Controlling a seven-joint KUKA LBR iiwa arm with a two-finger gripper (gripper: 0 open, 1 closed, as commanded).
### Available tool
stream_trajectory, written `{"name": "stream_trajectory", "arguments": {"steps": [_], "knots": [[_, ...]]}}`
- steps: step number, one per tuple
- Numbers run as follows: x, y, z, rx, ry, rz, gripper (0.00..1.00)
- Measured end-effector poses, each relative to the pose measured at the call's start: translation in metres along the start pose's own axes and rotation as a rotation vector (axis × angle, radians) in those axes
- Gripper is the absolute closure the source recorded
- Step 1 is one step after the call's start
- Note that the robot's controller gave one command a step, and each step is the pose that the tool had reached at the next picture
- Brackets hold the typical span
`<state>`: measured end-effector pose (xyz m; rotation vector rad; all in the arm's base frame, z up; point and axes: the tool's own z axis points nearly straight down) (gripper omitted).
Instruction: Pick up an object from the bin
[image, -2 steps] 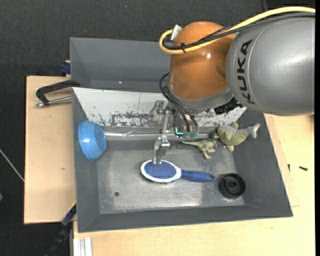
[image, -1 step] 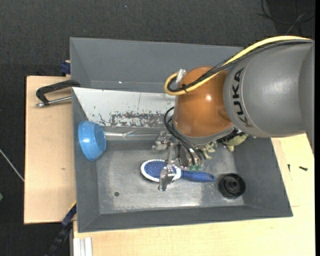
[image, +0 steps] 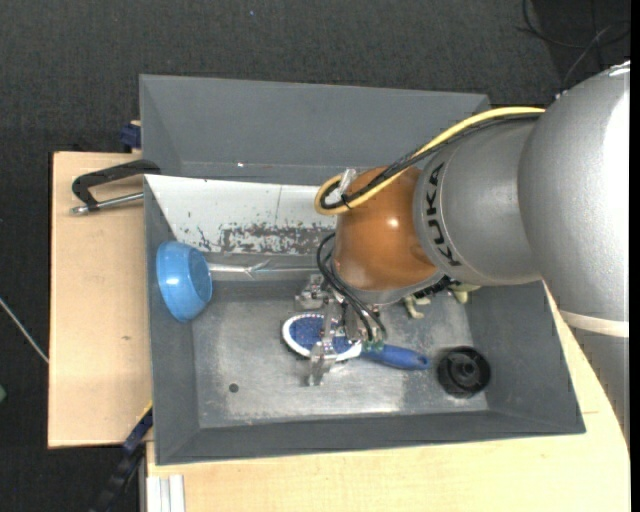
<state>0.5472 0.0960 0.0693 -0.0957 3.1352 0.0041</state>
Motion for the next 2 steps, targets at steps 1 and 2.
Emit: {"name": "stream_trajectory", "arguments": {"steps": [1, 2], "knots": [[-0.003, 0.0, -0.006, -0.001, -0.01, 0.001, 1.0], [0.0, -0.01, -0.215, 0.001, -0.009, -0.057, 1.0]]}}
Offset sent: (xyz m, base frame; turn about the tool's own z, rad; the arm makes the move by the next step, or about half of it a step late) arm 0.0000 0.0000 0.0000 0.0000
